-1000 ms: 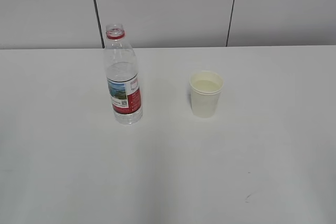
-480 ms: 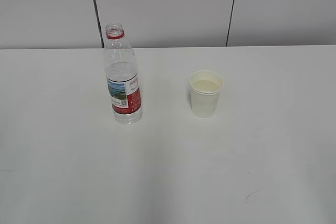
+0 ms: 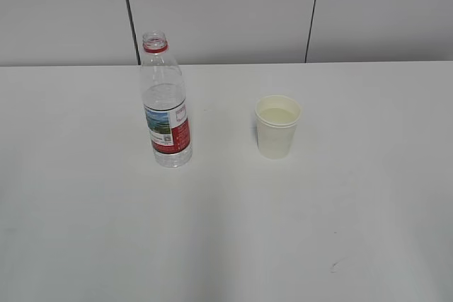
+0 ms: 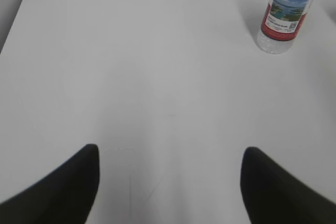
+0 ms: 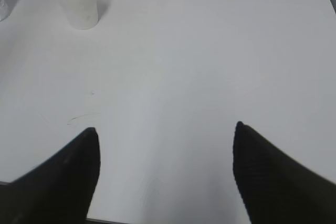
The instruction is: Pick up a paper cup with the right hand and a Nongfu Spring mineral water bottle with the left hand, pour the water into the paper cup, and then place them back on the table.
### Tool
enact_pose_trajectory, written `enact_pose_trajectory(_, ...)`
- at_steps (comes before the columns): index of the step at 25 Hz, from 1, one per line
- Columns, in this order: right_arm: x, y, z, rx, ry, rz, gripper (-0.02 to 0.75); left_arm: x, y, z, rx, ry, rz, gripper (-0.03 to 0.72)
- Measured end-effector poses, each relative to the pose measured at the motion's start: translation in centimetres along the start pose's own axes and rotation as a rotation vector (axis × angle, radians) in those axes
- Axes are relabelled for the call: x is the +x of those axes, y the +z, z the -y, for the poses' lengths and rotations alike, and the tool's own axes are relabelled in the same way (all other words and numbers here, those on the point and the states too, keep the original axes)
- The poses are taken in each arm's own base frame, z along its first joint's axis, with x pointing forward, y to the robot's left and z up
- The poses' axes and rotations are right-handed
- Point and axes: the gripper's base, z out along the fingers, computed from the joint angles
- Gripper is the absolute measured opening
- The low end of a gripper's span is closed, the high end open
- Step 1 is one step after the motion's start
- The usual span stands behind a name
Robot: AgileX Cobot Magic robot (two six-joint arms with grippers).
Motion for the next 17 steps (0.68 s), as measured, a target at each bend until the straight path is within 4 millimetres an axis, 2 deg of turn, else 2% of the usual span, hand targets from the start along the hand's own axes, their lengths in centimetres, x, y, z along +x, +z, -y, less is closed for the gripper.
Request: enact_pose_trajectory(17, 0.00, 0.00, 0.00, 0.000, 0.000, 0.000, 0.582, 0.00, 0.00, 0.00, 0.000, 0.000, 0.000, 0.491)
